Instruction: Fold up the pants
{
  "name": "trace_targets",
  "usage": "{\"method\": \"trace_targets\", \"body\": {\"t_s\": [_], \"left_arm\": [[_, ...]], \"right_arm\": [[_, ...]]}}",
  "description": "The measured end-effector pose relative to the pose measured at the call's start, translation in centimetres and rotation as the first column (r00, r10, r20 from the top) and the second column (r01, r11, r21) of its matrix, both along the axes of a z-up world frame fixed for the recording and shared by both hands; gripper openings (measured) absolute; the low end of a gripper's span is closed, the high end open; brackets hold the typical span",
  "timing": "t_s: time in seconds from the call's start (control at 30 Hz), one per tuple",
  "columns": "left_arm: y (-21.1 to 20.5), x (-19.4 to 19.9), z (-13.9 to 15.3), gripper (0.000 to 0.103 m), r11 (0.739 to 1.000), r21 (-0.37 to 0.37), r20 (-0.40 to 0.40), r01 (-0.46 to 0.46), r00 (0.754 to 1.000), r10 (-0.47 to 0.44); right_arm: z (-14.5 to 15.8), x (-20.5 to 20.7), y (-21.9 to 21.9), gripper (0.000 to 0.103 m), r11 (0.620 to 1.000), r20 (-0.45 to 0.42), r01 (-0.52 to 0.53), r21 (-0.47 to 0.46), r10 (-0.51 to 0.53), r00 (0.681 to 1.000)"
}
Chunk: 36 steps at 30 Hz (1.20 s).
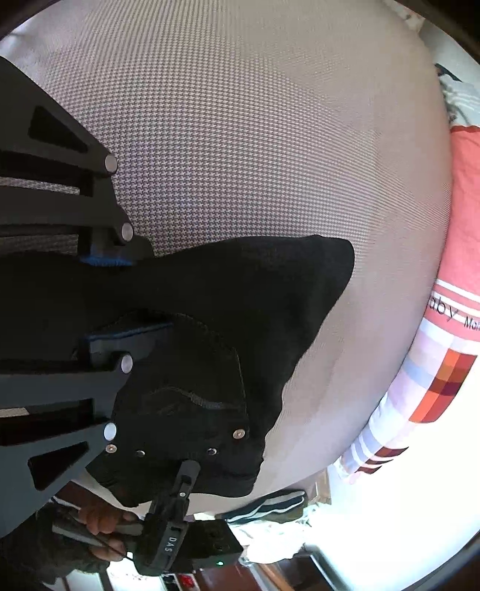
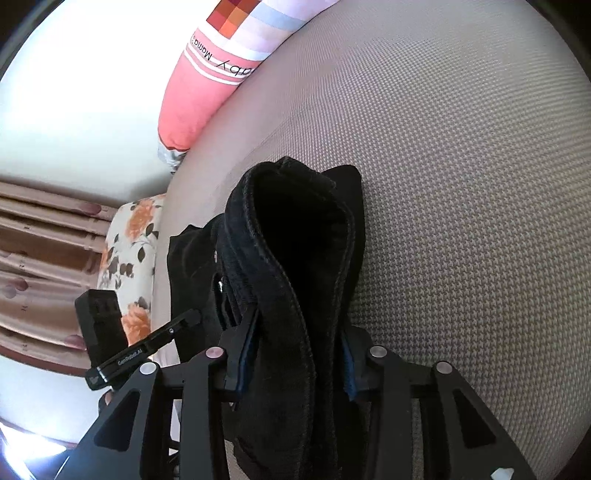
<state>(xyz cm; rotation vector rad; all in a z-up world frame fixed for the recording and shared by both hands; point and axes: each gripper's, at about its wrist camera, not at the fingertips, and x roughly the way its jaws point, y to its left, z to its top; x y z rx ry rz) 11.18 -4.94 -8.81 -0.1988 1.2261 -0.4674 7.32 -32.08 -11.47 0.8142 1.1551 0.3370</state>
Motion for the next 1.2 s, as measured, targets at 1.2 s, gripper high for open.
{"method": "trace_targets", "body": {"t_s": [1.2], "left_arm": [[2.5, 5.3, 5.7, 0.013, 0.999, 0.013, 0.194, -0.036, 0.980, 0.032]], "right_arm": [[5.7, 8.2, 4.5, 0.022, 1.000, 0.120, -0.020, -0.023, 0.022, 0.993]]}}
